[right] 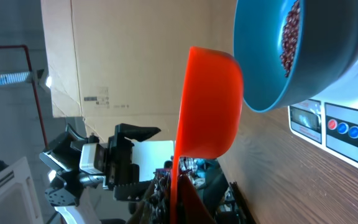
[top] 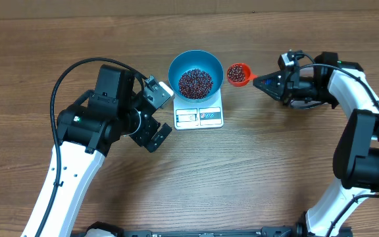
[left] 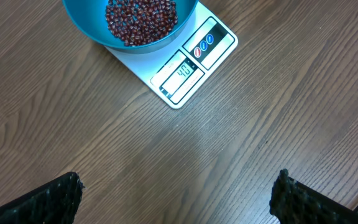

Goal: Scoop item into bowl and weigh 150g on scale
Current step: 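Carry the filled red scoop with the right gripper to the blue bowl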

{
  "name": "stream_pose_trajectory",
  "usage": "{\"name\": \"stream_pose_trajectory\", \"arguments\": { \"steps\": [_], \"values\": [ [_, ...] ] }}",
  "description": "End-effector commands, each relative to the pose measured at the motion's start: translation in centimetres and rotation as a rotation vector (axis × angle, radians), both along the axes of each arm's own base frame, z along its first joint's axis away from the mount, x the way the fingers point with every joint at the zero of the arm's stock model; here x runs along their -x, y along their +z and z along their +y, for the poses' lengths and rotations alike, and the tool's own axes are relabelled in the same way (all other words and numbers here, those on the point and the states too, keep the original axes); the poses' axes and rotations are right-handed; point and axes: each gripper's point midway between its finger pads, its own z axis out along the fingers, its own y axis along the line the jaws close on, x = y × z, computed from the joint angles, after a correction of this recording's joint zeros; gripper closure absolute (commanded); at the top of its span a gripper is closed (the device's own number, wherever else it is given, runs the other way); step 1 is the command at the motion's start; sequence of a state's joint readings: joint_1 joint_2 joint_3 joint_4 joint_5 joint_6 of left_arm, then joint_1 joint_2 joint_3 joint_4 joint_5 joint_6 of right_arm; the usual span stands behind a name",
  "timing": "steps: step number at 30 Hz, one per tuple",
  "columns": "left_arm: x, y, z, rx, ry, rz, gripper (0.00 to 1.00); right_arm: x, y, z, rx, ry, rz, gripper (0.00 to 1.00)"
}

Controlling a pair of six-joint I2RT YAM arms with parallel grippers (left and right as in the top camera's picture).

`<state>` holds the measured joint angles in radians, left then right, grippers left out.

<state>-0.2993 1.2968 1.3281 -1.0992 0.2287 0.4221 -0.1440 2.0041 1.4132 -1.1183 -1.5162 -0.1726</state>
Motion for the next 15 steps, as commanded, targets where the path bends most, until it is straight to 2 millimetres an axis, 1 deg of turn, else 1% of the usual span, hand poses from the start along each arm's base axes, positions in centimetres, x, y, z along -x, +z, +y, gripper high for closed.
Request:
{"name": "stream_pose_trajectory", "arguments": {
  "steps": [1,9,12,15],
  "values": [
    [0.0,-0.2,0.0,0.0,-0.009,0.004,0.0,0.3,0.5,1.4,-0.047,0.033,-0.025,0.96],
    [0.0,-0.2,0.0,0.0,-0.009,0.004,0.0,0.2,0.5,3.4,-0.045,0.088,-0.044,0.96],
    [0.0,-0.2,0.0,0.0,-0.009,0.004,0.0,0.1,0.5,4.5,-0.038,0.12,-0.062,0.96],
    [0.0,-0.2,0.0,0.0,-0.009,0.004,0.0,-0.3,-0.6,5.5,0.027,0.135,-0.04,0.96]
  ]
}}
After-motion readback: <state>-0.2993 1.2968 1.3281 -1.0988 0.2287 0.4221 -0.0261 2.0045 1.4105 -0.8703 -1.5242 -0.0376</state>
